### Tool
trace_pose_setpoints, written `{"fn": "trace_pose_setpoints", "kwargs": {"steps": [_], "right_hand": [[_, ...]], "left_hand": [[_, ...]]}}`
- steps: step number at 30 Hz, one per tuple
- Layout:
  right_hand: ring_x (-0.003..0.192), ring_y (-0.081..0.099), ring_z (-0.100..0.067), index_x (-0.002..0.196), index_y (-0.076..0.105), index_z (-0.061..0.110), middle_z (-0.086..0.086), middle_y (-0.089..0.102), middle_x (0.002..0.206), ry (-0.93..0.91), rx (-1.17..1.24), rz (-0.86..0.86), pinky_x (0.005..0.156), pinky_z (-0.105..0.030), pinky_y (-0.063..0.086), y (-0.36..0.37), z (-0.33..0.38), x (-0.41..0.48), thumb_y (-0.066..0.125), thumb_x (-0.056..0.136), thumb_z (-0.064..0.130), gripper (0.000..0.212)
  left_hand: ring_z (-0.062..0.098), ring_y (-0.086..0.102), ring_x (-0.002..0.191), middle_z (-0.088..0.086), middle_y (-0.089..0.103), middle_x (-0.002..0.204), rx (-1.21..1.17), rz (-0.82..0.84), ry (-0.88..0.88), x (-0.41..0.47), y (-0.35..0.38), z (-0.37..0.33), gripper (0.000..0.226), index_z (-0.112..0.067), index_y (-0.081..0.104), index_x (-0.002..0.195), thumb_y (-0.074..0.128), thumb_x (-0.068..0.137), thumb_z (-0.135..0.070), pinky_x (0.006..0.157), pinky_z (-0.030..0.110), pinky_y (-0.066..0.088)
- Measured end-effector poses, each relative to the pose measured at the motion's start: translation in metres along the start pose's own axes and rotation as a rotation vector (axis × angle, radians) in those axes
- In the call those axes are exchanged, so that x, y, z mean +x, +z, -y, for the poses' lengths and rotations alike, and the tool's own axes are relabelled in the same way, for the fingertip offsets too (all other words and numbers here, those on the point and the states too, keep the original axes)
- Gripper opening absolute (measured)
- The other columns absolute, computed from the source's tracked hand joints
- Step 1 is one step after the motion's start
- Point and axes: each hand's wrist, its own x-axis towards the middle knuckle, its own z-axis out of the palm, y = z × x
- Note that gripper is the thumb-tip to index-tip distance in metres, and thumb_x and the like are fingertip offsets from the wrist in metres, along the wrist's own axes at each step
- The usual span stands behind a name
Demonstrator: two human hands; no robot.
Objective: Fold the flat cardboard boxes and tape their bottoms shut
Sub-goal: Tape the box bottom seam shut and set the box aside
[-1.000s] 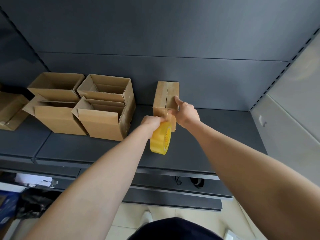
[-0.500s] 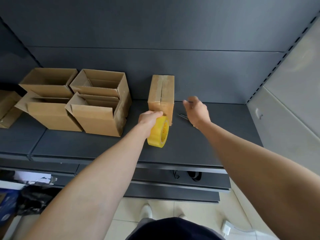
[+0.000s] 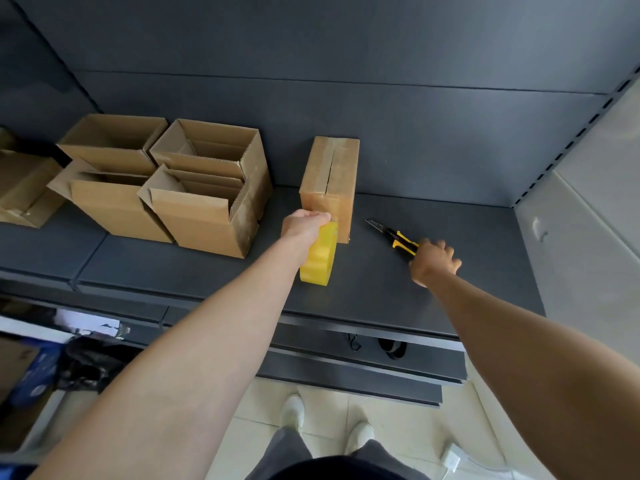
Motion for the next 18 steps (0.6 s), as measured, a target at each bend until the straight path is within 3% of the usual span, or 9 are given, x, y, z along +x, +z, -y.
{"fn": "trace_pose_setpoints", "kwargs": {"steps": [4,7,10,14,18], "right_hand": [[0.122,0.042,-0.036,0.128,0.045,0.003,-0.017,0.038,0.131,-0.009,0.13,-0.04,0.102,-0.044,0.034,0.004,0.002,-0.01,0.057,0.089,0.011,0.041],[0.11,0.05,-0.039,0.119,0.041,0.001,-0.018,0.045,0.122,-0.07,0.262,-0.133,0.092,-0.047,0.039,0.002,-0.006,-0.025,0.053,0.089,0.004,0.033],[0.096,0.055,-0.04,0.114,0.039,0.002,-0.018,0.053,0.113,-0.254,0.263,-0.237,0.076,-0.04,0.04,-0.009,-0.007,-0.039,0.049,0.094,0.007,0.024],[0.094,0.055,-0.036,0.118,0.039,0.004,-0.015,0.055,0.112,-0.462,0.126,-0.279,0.068,-0.035,0.034,-0.027,0.022,-0.045,0.047,0.097,0.011,0.023],[0.092,0.053,-0.033,0.114,0.042,0.003,-0.014,0.053,0.107,-0.513,0.137,-0.373,0.067,-0.034,0.033,-0.029,0.043,-0.047,0.047,0.094,0.003,0.021]], "left_hand": [[0.008,0.047,0.068,-0.007,0.05,0.079,0.0,-0.026,-0.005,-0.001,0.0,-0.001,0.019,-0.019,0.057,0.103,0.066,0.088,-0.027,0.053,0.023,0.034],[0.013,0.051,0.077,-0.003,0.054,0.088,-0.009,-0.021,-0.012,-0.001,0.0,-0.001,0.025,-0.018,0.059,0.11,0.067,0.087,-0.026,0.064,0.025,0.039],[0.019,0.051,0.089,0.002,0.056,0.103,0.006,-0.013,-0.028,-0.001,-0.001,-0.001,0.033,-0.015,0.059,0.115,0.068,0.086,-0.027,0.076,0.029,0.039],[0.022,0.05,0.093,0.004,0.055,0.105,0.018,-0.006,-0.042,0.001,-0.003,-0.003,0.039,-0.015,0.059,0.118,0.07,0.084,-0.03,0.078,0.031,0.039],[0.024,0.051,0.093,0.005,0.056,0.108,0.022,-0.018,-0.057,0.007,-0.009,-0.003,0.042,-0.015,0.059,0.117,0.073,0.081,-0.032,0.079,0.032,0.041]]}}
